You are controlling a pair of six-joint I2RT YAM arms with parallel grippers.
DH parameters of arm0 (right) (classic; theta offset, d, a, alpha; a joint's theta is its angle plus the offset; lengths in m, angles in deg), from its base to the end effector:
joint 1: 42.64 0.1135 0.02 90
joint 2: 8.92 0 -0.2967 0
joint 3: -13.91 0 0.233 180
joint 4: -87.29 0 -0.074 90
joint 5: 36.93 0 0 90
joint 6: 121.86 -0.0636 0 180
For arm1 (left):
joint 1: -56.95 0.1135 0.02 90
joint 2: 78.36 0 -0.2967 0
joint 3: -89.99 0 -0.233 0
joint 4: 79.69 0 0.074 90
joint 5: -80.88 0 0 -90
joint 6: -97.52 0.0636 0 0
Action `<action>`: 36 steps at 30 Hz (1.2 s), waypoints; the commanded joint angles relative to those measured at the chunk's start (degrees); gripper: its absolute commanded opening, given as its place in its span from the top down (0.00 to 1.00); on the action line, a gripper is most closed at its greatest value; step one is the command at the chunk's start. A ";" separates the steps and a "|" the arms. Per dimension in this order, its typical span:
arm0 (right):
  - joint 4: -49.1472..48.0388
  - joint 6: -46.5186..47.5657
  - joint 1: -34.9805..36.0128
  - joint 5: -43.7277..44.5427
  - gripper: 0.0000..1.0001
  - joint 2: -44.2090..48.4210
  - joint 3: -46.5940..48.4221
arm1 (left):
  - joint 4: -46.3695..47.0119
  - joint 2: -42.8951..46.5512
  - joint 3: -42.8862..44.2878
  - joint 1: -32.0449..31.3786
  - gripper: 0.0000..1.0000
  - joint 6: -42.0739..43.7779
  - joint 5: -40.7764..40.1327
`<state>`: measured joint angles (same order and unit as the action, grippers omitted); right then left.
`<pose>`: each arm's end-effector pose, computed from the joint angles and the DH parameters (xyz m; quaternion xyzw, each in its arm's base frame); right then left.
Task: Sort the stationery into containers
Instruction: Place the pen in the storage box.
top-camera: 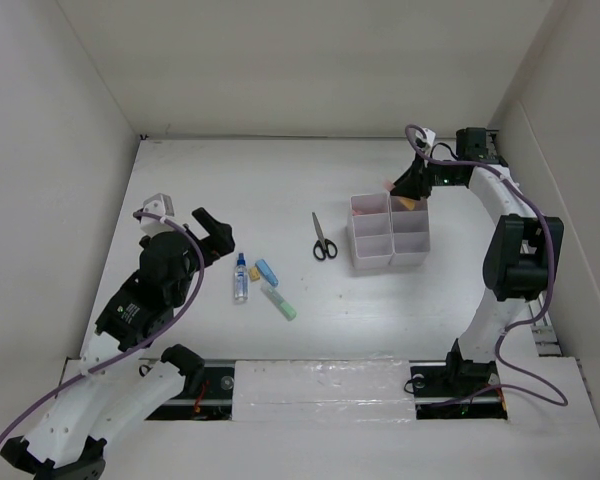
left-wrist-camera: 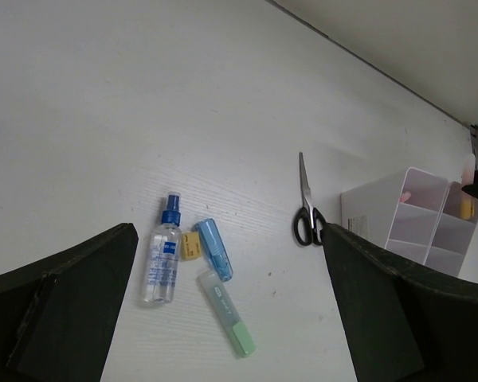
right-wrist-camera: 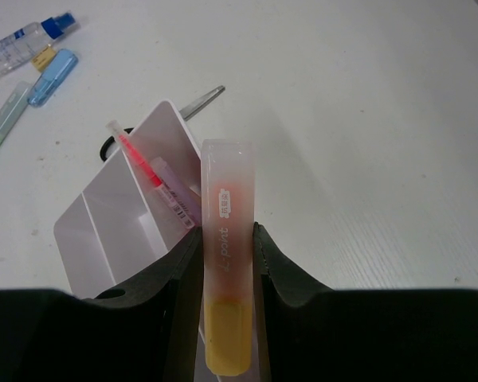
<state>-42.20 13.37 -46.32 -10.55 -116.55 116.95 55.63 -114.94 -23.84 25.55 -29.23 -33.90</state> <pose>0.4035 0.0311 0.2938 -0.4353 0.7019 0.3522 0.4401 0.1091 -0.0354 0.3711 -0.1665 0.7684 -0.1917 0.5874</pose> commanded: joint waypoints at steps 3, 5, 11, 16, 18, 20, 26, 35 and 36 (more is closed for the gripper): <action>-2.27 0.56 -0.71 -0.72 1.00 0.85 -0.22 | 2.25 0.02 0.08 -0.07 0.00 0.98 0.96; -2.28 0.56 -0.71 -0.11 1.00 0.85 -0.23 | 2.25 0.02 0.08 -0.07 0.00 1.50 1.48; -2.28 -0.06 -0.71 0.68 0.96 0.85 -0.75 | 2.77 0.02 0.08 -0.07 0.00 1.51 1.48; -3.24 -0.06 -0.71 -0.80 0.95 2.51 -2.50 | 2.78 0.02 0.08 -0.07 0.00 2.04 2.01; -3.87 -0.06 -0.71 -0.11 0.95 3.04 -3.12 | 2.78 0.02 0.08 -0.07 0.00 2.04 2.54; -3.87 -0.67 -0.71 -0.11 0.94 3.04 -3.13 | 2.78 0.02 0.08 -0.07 0.00 2.04 2.54; -3.87 -0.67 -0.71 -0.11 0.94 3.57 -3.13 | 2.78 0.54 0.08 -0.07 0.00 2.04 2.54; -3.34 -1.29 -0.71 1.04 0.93 4.71 -3.65 | 3.30 0.54 0.08 -0.07 0.00 2.04 2.54; -3.34 -1.81 -0.10 1.73 0.94 4.71 -3.65 | 3.30 0.54 0.08 -0.07 0.00 2.04 2.54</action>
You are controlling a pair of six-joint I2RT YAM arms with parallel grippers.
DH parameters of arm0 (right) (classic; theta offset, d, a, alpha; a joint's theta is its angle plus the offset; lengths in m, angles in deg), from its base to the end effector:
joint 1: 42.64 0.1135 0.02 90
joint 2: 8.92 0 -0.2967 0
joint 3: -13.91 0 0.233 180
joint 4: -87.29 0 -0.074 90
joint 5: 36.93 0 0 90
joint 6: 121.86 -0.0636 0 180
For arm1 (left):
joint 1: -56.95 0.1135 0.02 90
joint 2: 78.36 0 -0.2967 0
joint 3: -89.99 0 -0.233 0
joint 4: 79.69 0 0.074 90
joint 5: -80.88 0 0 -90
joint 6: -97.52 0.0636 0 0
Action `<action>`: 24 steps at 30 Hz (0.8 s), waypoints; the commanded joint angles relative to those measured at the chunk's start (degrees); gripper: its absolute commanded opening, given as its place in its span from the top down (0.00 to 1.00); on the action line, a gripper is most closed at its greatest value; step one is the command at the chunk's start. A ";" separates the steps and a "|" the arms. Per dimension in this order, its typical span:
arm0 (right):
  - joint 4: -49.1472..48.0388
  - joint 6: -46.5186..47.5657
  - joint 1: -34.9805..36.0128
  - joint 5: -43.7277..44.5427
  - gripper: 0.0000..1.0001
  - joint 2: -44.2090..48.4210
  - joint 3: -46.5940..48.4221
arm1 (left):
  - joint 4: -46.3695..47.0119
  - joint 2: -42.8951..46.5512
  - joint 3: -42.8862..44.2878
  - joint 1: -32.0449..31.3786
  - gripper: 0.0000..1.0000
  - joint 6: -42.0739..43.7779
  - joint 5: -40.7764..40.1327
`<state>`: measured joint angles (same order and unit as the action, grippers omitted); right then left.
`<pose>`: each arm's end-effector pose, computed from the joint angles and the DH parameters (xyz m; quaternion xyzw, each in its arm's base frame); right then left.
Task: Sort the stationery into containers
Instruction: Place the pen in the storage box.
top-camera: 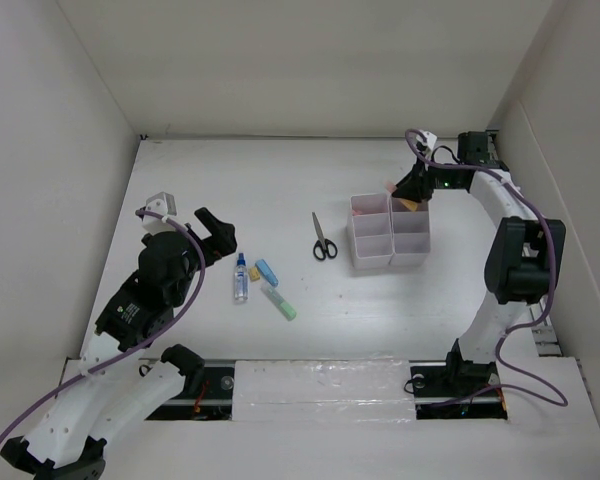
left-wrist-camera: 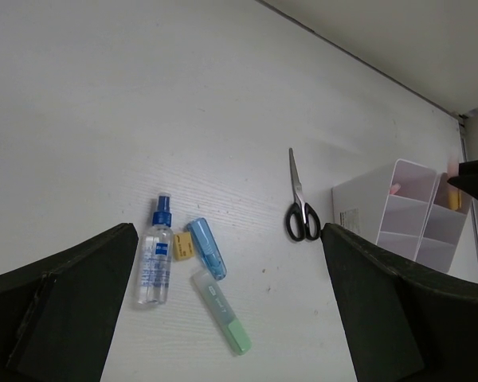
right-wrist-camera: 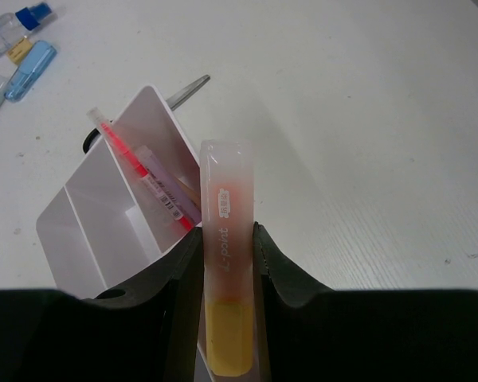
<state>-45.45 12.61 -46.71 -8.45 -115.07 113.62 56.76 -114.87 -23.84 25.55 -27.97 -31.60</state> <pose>0.3988 0.0277 0.2883 -0.4315 0.7113 0.3330 0.4438 0.1090 -0.0381 0.3735 -0.1476 0.7675 -0.2051 0.5891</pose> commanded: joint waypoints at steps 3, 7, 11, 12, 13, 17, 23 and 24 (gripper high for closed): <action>-0.61 -1.83 0.30 0.17 0.96 3.84 -1.56 | 2.17 0.48 0.08 -0.07 0.00 0.77 0.24; -2.02 -2.54 0.30 0.17 0.97 4.46 -2.09 | 2.17 0.48 0.08 -0.07 0.00 0.77 0.24; -3.15 -3.07 0.30 0.17 0.97 4.46 -2.09 | 2.17 0.48 0.08 -0.07 0.00 0.77 0.24; -3.16 -3.07 0.30 0.17 0.97 4.46 -2.09 | 2.17 0.48 0.08 -0.07 0.00 0.77 0.24; -3.16 -3.07 0.30 0.17 0.97 3.50 -1.48 | 2.17 0.48 0.08 -0.07 0.00 0.77 0.24; -2.63 -2.28 -0.23 -1.76 0.99 2.09 -1.47 | 2.17 0.48 0.08 -0.07 0.00 1.30 0.77; -2.63 -0.53 -0.75 -4.31 1.00 3.14 -0.95 | 2.17 -0.05 0.08 -0.07 0.00 1.30 0.77; -2.63 -0.52 -0.76 -4.31 1.00 3.14 -0.42 | 2.17 -0.05 0.08 -0.07 0.00 1.30 0.77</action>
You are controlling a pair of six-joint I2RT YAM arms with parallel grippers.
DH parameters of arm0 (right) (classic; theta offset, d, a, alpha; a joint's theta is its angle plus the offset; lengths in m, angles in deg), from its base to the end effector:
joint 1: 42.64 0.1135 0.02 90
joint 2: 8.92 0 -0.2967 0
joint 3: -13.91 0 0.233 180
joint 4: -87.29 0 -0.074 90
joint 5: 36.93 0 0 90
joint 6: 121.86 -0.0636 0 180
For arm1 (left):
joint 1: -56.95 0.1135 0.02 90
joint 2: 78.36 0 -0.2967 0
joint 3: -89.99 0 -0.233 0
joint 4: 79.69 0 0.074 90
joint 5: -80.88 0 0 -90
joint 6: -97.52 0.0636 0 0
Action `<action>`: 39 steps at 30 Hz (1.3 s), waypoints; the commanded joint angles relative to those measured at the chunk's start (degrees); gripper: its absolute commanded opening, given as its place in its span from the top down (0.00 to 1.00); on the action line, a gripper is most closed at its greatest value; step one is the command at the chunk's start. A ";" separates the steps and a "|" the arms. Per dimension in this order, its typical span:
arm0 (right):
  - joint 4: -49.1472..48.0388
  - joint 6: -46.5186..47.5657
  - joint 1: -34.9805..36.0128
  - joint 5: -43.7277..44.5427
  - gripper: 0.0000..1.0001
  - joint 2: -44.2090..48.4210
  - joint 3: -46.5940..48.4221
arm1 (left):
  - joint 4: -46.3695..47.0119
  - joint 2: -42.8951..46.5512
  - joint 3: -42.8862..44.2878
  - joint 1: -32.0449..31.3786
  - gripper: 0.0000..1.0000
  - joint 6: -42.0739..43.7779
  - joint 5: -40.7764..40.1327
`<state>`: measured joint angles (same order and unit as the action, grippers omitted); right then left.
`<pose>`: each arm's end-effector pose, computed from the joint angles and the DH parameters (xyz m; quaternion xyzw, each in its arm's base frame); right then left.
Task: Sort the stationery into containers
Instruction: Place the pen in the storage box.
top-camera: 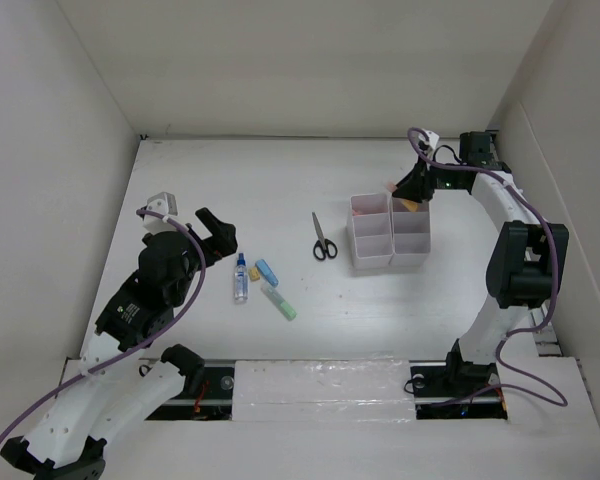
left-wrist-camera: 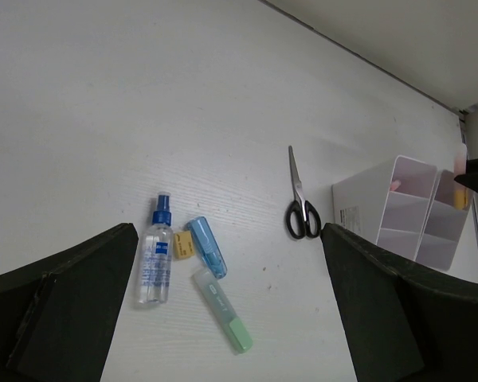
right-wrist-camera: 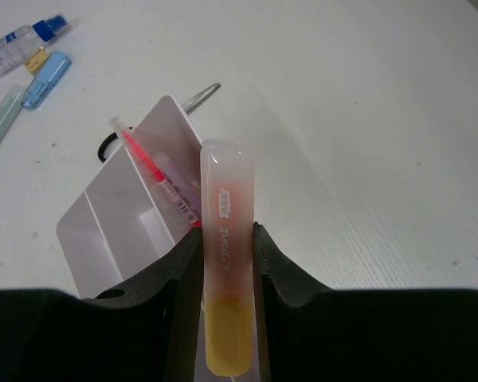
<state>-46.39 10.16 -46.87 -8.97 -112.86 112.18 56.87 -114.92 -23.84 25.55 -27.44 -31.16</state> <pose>0.3904 0.0275 0.2966 -0.4212 0.7123 0.3385 0.4480 0.1092 -0.0387 0.3736 -0.1418 0.7685 -0.2054 0.5891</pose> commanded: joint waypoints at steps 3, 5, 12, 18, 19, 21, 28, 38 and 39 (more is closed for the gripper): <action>-1.16 2.72 -0.60 -4.49 1.00 0.93 1.63 | 2.06 -0.01 0.08 -0.07 0.00 0.77 0.33; 0.32 4.37 -0.60 -4.49 1.00 0.24 2.34 | 2.58 -0.01 0.08 -0.07 0.00 0.77 0.86; 2.78 6.66 -1.74 -4.49 1.00 -1.43 5.15 | 2.58 -0.01 -0.44 -0.07 0.00 1.30 1.39; 3.85 7.37 -1.75 -4.49 1.00 -3.46 6.21 | 3.11 -0.01 -0.44 -0.07 0.00 1.91 2.53; 3.85 7.37 -1.75 -4.49 1.00 -3.98 6.21 | 3.11 -0.01 -0.44 -0.07 0.00 1.91 2.53; 4.37 7.37 -2.27 -3.96 1.00 -3.99 6.73 | 3.11 -0.01 -0.44 -0.07 0.00 1.91 2.53; 4.37 7.37 -2.27 -4.49 0.97 -4.08 6.21 | 3.64 -0.01 -0.44 -0.07 0.00 2.44 3.85; 3.85 7.37 -2.27 -5.72 0.78 -2.85 4.98 | 4.17 -0.01 -0.44 -0.07 0.00 2.97 4.38; 3.85 7.37 -2.27 -5.72 0.75 -2.85 4.28 | 4.17 -0.01 -0.44 -0.07 0.00 2.97 4.38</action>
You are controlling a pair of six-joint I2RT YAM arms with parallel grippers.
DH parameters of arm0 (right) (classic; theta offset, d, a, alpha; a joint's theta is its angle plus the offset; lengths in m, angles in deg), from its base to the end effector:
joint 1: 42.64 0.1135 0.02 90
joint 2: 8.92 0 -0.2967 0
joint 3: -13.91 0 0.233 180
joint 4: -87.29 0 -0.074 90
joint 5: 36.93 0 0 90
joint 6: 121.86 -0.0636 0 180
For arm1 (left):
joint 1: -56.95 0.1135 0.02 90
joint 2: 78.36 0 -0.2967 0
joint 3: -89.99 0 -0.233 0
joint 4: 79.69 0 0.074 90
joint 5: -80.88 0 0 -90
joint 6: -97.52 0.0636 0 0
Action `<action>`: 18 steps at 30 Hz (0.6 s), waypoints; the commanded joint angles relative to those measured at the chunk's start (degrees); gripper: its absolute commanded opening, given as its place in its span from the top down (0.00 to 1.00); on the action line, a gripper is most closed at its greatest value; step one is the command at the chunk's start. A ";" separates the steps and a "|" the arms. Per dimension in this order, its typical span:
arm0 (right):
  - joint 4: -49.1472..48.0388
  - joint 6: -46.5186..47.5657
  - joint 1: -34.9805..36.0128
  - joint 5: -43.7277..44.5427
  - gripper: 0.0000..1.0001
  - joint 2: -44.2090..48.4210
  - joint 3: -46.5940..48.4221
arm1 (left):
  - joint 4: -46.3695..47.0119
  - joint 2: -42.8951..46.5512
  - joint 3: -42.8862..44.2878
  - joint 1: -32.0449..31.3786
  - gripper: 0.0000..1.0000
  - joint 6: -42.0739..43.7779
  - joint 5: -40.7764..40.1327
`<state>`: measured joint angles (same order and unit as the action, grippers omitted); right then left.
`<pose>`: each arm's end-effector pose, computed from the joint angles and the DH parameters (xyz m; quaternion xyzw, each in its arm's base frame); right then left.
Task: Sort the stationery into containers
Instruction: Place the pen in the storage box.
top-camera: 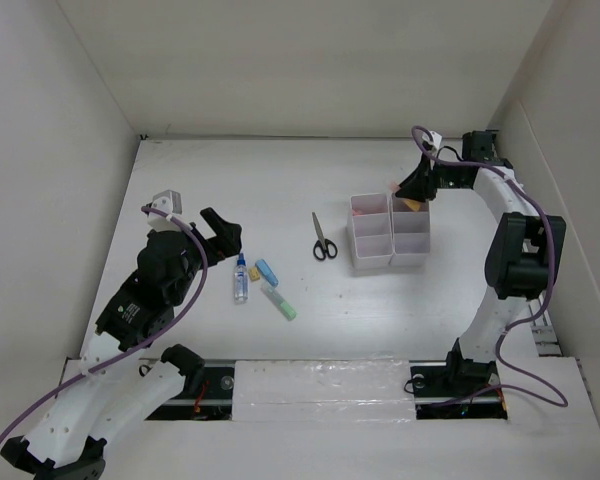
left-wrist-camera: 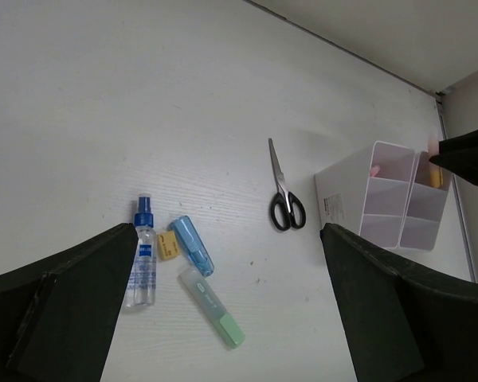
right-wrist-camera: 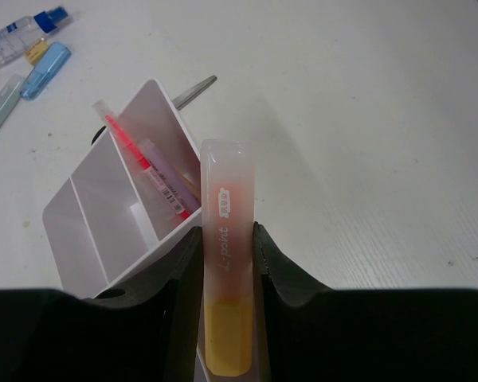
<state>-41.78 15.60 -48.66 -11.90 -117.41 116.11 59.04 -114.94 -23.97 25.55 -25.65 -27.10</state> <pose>0.4042 0.0153 0.2845 -0.4281 0.7033 0.3531 0.4444 0.1095 -0.0438 0.3774 -0.1104 0.7650 -0.2302 0.5913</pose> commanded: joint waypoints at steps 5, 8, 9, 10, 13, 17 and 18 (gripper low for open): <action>-2.96 0.88 -1.01 -2.79 0.69 3.90 -1.24 | 2.00 0.54 -0.31 -0.07 0.00 1.18 0.31; -2.96 0.88 -1.01 -3.32 0.69 3.90 -1.77 | 2.00 0.54 -0.31 -0.07 0.00 1.18 0.31; -2.96 0.88 -1.01 -3.32 0.71 3.90 -1.77 | 2.00 0.54 -0.31 -0.07 0.00 1.18 0.31; -2.96 0.88 -1.01 -3.32 0.71 3.90 -1.77 | 2.00 0.54 -0.31 -0.07 0.00 1.18 0.31; -2.44 0.88 -1.01 -3.32 0.70 3.90 -1.77 | 2.00 0.54 -0.31 -0.07 0.00 1.18 0.83; -2.44 0.88 -1.01 -4.02 0.66 4.95 -2.30 | 2.00 0.54 -0.31 -0.07 0.00 1.18 0.84; -2.96 0.88 -1.01 -4.02 0.65 5.56 -2.99 | 2.00 0.54 -0.31 -0.07 0.00 1.18 0.84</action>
<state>-43.40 15.73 -49.38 -12.38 -116.03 114.06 59.02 -114.87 -23.97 25.55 -25.34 -26.77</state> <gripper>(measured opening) 0.347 0.997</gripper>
